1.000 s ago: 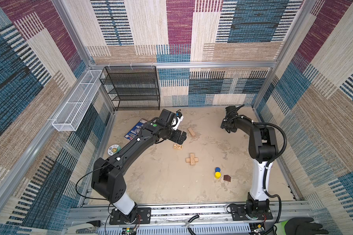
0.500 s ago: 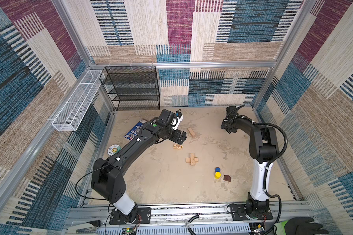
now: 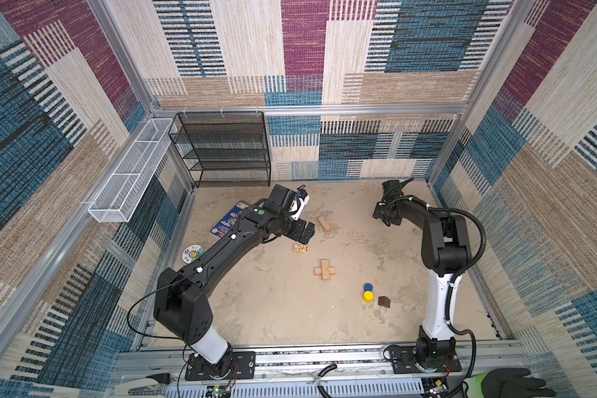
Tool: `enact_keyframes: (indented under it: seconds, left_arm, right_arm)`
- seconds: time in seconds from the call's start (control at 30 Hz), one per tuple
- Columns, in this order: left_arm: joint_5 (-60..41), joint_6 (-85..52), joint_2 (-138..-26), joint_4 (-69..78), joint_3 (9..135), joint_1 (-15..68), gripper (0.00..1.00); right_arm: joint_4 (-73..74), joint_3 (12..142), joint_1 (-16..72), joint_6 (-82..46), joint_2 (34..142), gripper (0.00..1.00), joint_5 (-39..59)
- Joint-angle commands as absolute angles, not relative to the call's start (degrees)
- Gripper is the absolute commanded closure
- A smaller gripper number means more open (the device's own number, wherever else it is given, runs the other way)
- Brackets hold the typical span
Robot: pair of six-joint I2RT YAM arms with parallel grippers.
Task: Build the wood block tower
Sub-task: 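Lower the right gripper over the pale block and close on it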
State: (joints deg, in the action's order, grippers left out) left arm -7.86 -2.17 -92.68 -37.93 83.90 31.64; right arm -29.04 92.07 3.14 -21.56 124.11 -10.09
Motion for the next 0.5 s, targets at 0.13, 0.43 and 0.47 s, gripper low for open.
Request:
enact_keyframes:
  seconds: [0.13,0.43,0.47]
  left_arm:
    - [-8.4,-2.9,-92.5,-38.1,84.5,31.6,0.01]
    - [-8.2,-2.9,-92.3,-38.2,84.5,31.6,0.01]
    - [-8.2,-2.9,-92.2,-38.2,84.5,31.6,0.01]
  right_arm:
    - [-28.3,91.9,3.0,-21.5,123.7,0.42,-9.9]
    - [-28.3,90.4,3.1,-20.9,122.1,0.48,-9.3]
    - [-28.3,90.2,3.1,-20.9,121.7,0.49,-9.1]
